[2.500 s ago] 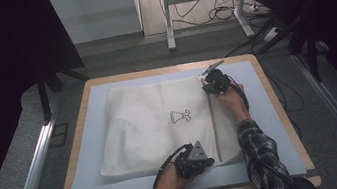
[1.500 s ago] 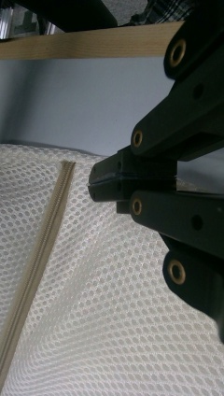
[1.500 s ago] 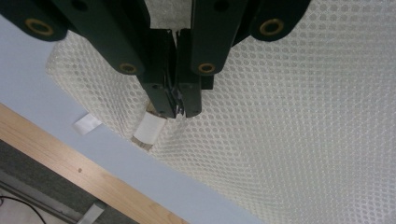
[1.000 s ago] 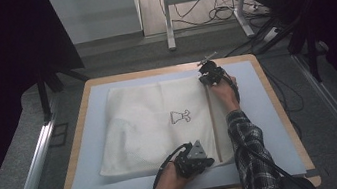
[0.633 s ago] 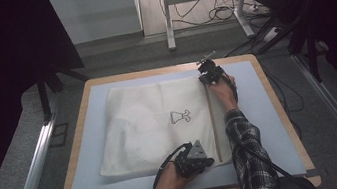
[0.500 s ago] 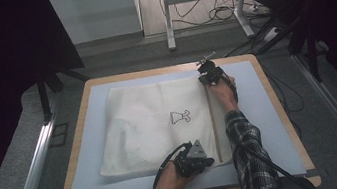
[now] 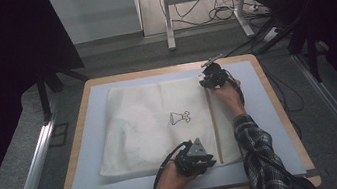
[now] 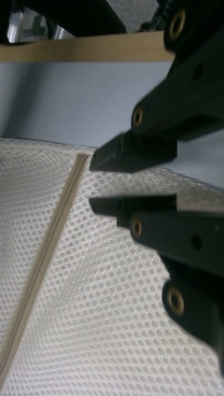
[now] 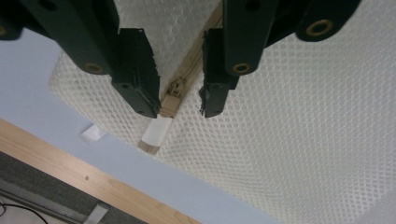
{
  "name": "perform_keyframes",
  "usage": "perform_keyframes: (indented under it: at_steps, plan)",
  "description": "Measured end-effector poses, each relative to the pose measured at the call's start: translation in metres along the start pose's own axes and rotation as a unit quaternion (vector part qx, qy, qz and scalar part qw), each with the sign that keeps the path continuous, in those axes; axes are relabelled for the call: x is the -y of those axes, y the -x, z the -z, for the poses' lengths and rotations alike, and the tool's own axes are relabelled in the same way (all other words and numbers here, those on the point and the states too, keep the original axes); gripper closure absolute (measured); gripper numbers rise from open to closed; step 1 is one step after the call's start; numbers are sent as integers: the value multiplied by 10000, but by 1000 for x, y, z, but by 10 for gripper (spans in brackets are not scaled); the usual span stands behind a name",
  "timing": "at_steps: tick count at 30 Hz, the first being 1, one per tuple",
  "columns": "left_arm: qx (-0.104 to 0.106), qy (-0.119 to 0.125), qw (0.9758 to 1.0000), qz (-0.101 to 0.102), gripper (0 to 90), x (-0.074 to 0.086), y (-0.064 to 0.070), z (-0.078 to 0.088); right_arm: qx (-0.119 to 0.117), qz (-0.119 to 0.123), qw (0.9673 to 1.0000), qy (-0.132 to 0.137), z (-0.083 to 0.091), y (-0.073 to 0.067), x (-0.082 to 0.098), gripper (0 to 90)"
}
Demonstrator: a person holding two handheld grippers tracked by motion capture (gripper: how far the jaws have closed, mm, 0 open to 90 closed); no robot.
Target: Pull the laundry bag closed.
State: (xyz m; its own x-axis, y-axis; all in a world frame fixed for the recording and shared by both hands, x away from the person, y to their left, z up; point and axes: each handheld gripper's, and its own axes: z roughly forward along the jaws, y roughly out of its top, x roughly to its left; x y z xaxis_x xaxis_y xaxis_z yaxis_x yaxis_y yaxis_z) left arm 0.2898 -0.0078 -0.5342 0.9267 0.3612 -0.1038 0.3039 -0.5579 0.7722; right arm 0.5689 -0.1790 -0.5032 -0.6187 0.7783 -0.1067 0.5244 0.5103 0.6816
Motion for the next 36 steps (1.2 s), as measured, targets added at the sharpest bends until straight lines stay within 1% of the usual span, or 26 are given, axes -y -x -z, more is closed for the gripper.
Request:
perform_keyframes:
  at_steps: [2, 5, 8, 11, 14, 15, 17, 19, 20, 22, 24, 28, 30, 33, 34, 35, 36]
  plan:
    - [21, -5, 10000, 16, 681, -1, 0, 0, -36, -40, 10000, 13, 2, 0, 3, 606]
    - [-41, -40, 10000, -16, 606, -2, 1, 0, -46, -49, 10000, 34, 7, -1, 8, 559]
    - [-69, -34, 10000, -58, 534, -3, 1, 0, -114, -38, 9999, 31, 12, -2, 12, 531]
    - [-139, -33, 9999, -90, 473, -3, 1, 0, -119, 28, 9999, 6, 16, -5, 16, 507]
    - [-191, -56, 9998, -57, 413, -4, -1, 1, -233, -54, 9997, 69, 20, -6, 21, 475]
    - [-215, -72, 9997, -75, 396, -4, -2, 2, -243, -73, 9997, 65, 21, -6, 22, 461]
    - [-194, -58, 9998, -73, 356, -5, -3, 3, -284, -78, 9996, 2, 22, -7, 23, 428]
    - [-98, -41, 9999, -86, 307, -5, -4, 5, -319, -98, 9994, -19, 24, -9, 24, 393]
    - [-86, -48, 9999, -116, 286, -5, -5, 6, -322, -91, 9994, -10, 25, -10, 25, 381]
    - [-87, -92, 9998, -132, 258, -6, -6, 7, -312, -101, 9995, 2, 28, -12, 27, 346]
    - [-62, -94, 9999, -99, 237, -5, -8, 8, -312, -83, 9995, 13, 30, -14, 29, 319]
    - [-58, -123, 9999, -26, 215, -3, -12, 12, -327, -132, 9993, 77, 37, -18, 30, 266]
    - [-30, -94, 9999, 33, 206, -3, -15, 15, -333, -135, 9993, 126, 41, -21, 31, 244]
    - [-50, -73, 9999, 56, 183, -3, -18, 21, -353, -122, 9992, 140, 46, -25, 32, 219]
    - [-19, -119, 9999, 48, 172, -3, -18, 23, -376, -127, 9991, 130, 47, -26, 32, 210]
    - [-17, -220, 9998, 13, 153, -3, -20, 24, -386, -109, 9991, 123, 48, -27, 33, 204]
    - [-62, -262, 9996, -1, 132, -3, -20, 26, -375, -88, 9992, 123, 51, -28, 34, 198]
